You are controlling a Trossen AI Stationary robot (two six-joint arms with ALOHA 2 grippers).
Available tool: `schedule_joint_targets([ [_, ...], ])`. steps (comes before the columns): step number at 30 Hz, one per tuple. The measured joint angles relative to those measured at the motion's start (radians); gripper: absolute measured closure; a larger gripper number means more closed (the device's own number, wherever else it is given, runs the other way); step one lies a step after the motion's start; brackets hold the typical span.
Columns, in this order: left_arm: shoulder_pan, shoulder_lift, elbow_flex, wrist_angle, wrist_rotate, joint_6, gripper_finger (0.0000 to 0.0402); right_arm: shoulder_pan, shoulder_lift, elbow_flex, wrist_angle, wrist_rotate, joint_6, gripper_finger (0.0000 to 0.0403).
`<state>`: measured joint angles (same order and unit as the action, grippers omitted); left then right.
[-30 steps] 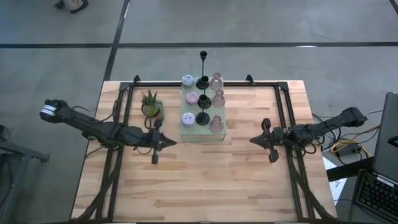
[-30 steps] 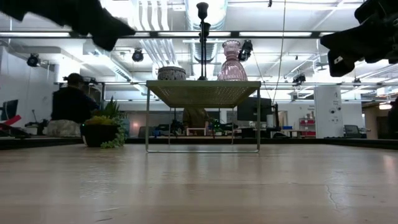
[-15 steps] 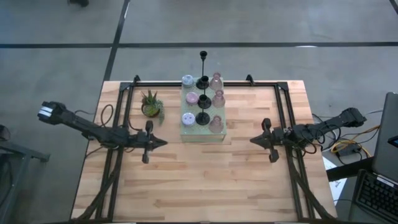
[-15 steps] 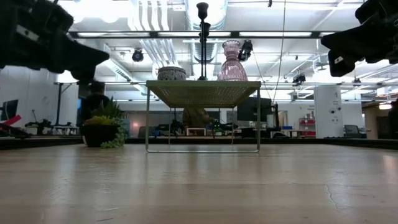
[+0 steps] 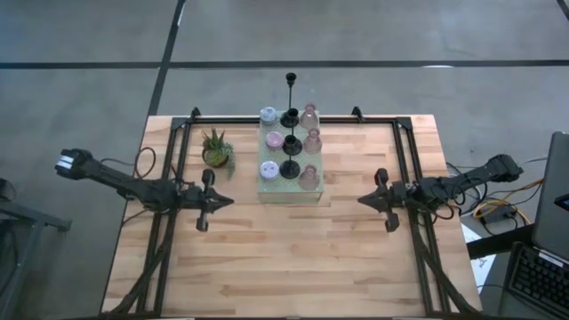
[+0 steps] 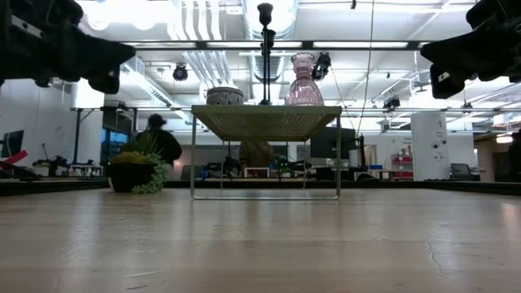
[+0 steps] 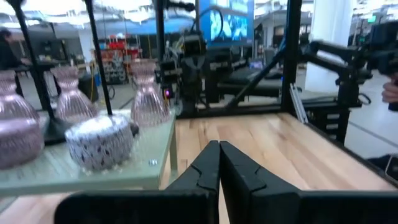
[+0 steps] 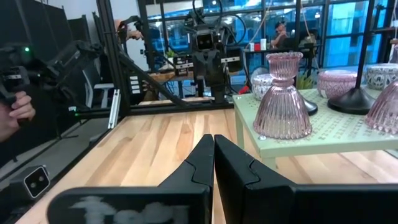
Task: Pick & Place candle stick holders
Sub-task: Return to Home Position
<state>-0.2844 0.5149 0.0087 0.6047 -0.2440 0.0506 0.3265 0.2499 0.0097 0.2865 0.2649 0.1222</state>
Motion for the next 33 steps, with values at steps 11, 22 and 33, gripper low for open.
schedule_joint_targets([
  [11,0.004,-0.183,0.009,-0.182,-0.02,0.026,0.0388,0.0,-0.078,0.0,-0.036,0.007,-0.046,0.0394],
  [22,0.008,-0.501,0.021,-0.517,-0.027,0.005,0.039,0.001,-0.227,0.014,-0.251,0.093,-0.04,0.0394],
  [33,0.009,-0.5,0.0,-0.546,-0.063,0.024,0.039,0.001,-0.224,0.017,-0.276,0.096,-0.037,0.0394],
])
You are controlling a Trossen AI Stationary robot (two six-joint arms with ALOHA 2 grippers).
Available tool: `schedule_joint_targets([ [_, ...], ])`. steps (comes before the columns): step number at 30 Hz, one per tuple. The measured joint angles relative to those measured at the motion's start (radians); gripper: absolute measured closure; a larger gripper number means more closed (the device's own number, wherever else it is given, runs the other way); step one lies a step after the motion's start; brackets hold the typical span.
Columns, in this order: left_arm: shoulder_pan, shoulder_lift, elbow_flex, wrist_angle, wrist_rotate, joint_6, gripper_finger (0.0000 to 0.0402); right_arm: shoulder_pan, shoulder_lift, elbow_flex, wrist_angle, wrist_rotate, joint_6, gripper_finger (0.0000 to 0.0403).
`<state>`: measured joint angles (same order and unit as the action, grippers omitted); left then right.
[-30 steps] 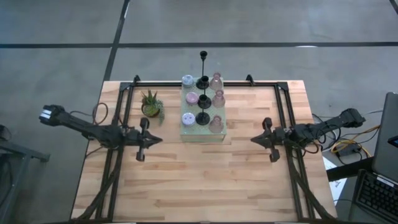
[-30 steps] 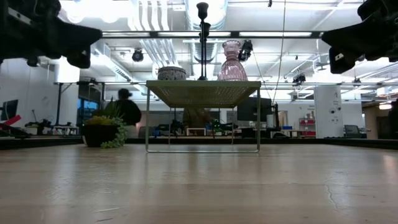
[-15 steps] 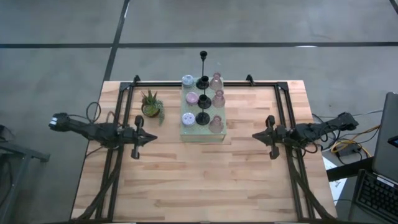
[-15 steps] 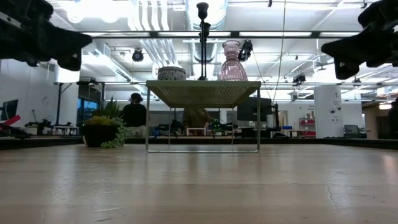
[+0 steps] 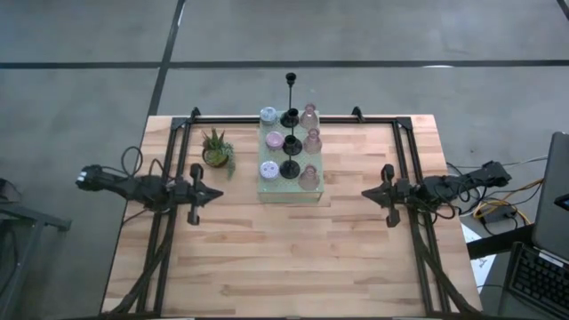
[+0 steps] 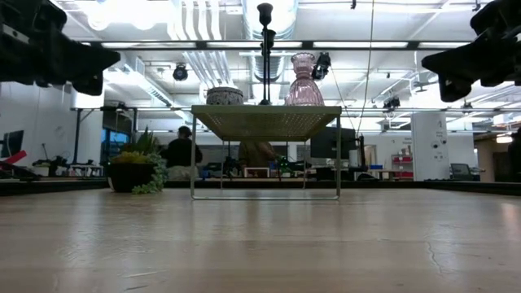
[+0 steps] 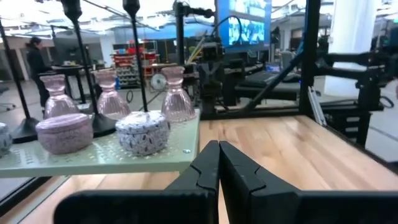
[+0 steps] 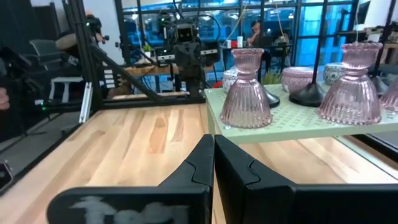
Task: Pick & Place candle stick holders
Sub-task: Return to Home Position
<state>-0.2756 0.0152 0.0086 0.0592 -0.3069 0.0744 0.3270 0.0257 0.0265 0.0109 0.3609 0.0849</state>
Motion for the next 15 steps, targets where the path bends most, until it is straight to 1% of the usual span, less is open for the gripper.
schedule_joint_targets([
  [15,0.0,0.017,-0.001,0.001,-0.006,-0.006,0.039,0.0,0.018,0.0,0.002,0.0,0.014,0.0394],
])
